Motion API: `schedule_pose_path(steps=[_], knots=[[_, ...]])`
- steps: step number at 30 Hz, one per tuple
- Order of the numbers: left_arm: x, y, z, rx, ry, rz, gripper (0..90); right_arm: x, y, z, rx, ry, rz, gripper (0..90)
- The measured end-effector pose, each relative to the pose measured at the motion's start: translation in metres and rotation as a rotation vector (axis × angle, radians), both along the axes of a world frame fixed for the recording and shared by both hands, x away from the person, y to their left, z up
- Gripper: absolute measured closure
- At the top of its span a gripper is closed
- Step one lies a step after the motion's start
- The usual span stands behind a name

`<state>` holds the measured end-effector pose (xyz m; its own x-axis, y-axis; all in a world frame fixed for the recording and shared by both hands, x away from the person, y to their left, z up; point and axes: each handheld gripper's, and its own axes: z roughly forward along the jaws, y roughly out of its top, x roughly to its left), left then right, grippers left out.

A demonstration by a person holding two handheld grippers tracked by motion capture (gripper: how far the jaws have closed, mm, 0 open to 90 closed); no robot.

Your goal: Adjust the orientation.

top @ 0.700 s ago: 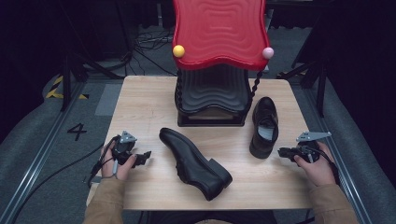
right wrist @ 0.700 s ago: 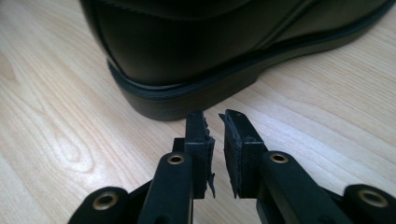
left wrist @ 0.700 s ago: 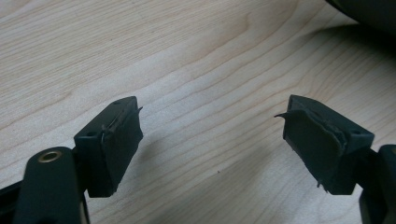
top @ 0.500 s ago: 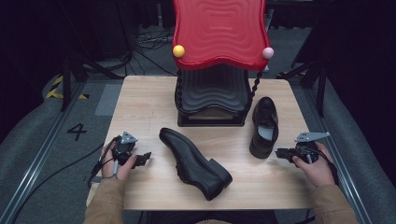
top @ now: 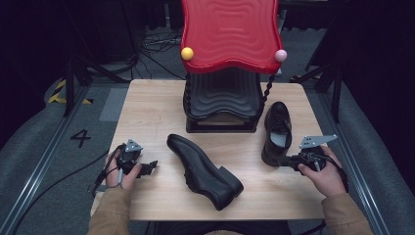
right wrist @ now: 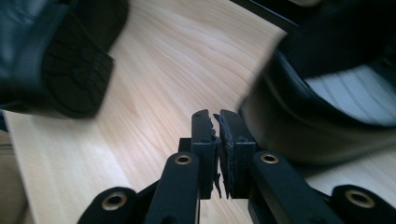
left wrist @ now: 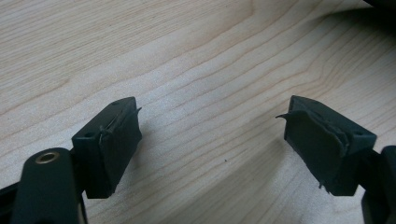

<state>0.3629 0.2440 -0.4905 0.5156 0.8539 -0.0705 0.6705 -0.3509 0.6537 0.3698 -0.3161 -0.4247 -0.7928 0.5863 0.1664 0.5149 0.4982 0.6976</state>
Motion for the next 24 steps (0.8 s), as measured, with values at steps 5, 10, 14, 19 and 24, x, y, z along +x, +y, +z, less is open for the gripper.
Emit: schedule_pose_path(steps=[5, 10, 14, 19, 24], knots=[[-0.001, 0.0, -0.001, -0.002, -0.011, 0.006, 18.9, -0.002, 0.02, 0.008, 0.004, -0.008, 0.053, 86.1], [-0.002, -0.001, 0.0, 0.012, -0.011, 0.0, 18.9, -0.002, 0.045, 0.013, -0.007, -0.012, 0.114, 87.0], [-0.002, -0.001, -0.001, 0.004, -0.028, 0.01, 18.9, -0.003, 0.063, 0.016, -0.008, -0.011, 0.153, 87.3], [-0.003, -0.001, -0.001, 0.009, -0.033, 0.013, 19.1, -0.004, 0.083, 0.02, -0.004, 0.0, 0.198, 87.6], [-0.003, -0.001, -0.001, 0.009, -0.032, 0.014, 19.1, -0.007, 0.101, 0.021, -0.004, 0.006, 0.246, 87.9]])
